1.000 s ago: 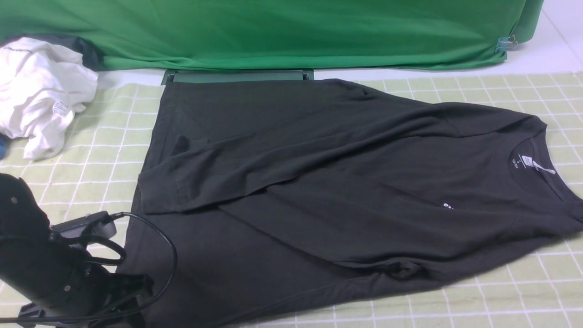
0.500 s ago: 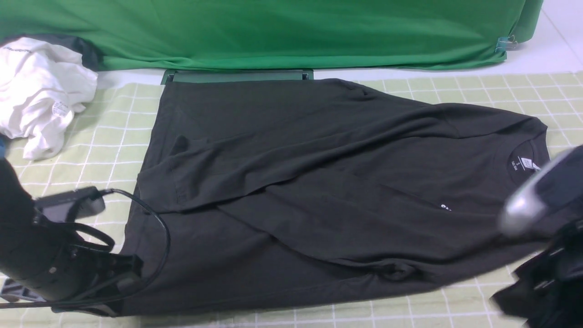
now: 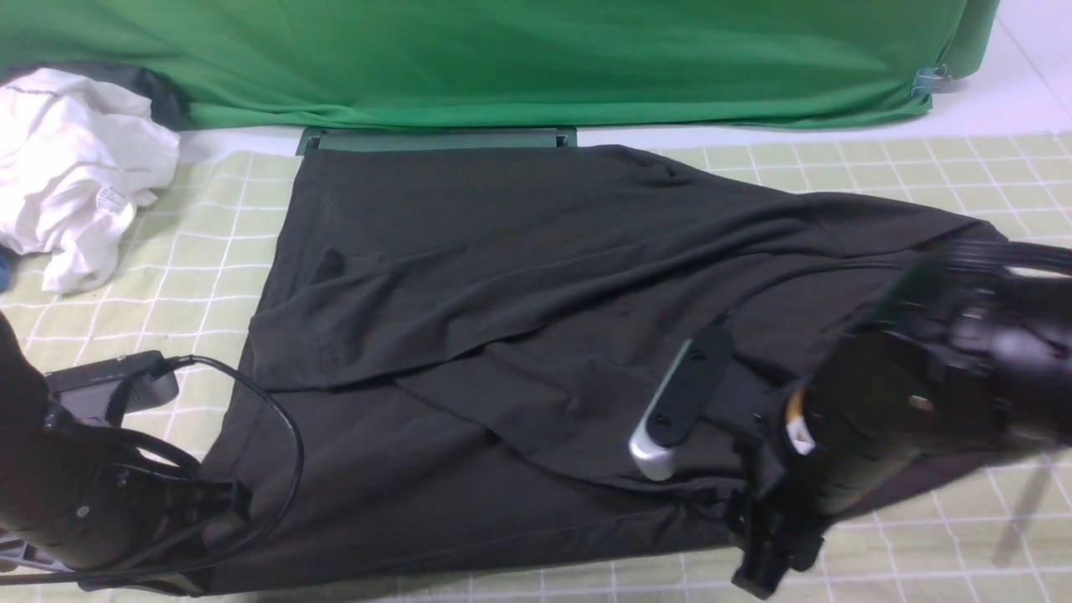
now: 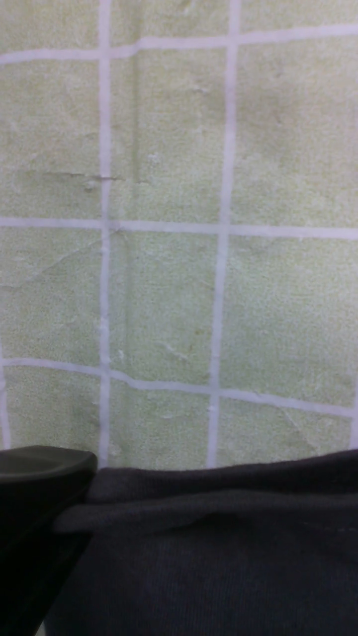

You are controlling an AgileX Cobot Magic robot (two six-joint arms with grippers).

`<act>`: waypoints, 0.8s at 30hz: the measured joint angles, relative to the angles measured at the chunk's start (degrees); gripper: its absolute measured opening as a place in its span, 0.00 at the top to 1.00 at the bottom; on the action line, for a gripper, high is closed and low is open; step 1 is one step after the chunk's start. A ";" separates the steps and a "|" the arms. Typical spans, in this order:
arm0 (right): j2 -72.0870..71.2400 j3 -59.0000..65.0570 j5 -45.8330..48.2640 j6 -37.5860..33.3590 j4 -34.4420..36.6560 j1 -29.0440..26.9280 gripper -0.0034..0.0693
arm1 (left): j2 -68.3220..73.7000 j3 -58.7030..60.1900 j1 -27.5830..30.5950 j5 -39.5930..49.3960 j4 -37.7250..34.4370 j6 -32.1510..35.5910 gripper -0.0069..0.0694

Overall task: Fold a long-sleeved shirt over a green coffee tablecloth.
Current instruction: 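Grasp the near edge of the shirt at its hem and shoulder corners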

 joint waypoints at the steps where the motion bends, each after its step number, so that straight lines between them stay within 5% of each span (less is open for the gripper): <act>1: 1.53 -0.61 0.37 0.00 -0.29 0.00 0.43 | 0.00 0.06 0.00 -0.17 -0.04 0.00 0.87; 16: 7.20 -1.40 -4.58 -1.42 -1.71 0.02 0.48 | 0.00 0.17 0.00 -0.70 0.67 -1.84 0.87; 24: 8.16 -1.47 -6.38 -5.98 -1.71 0.07 0.89 | 0.00 -0.38 0.00 0.31 0.79 -1.84 0.87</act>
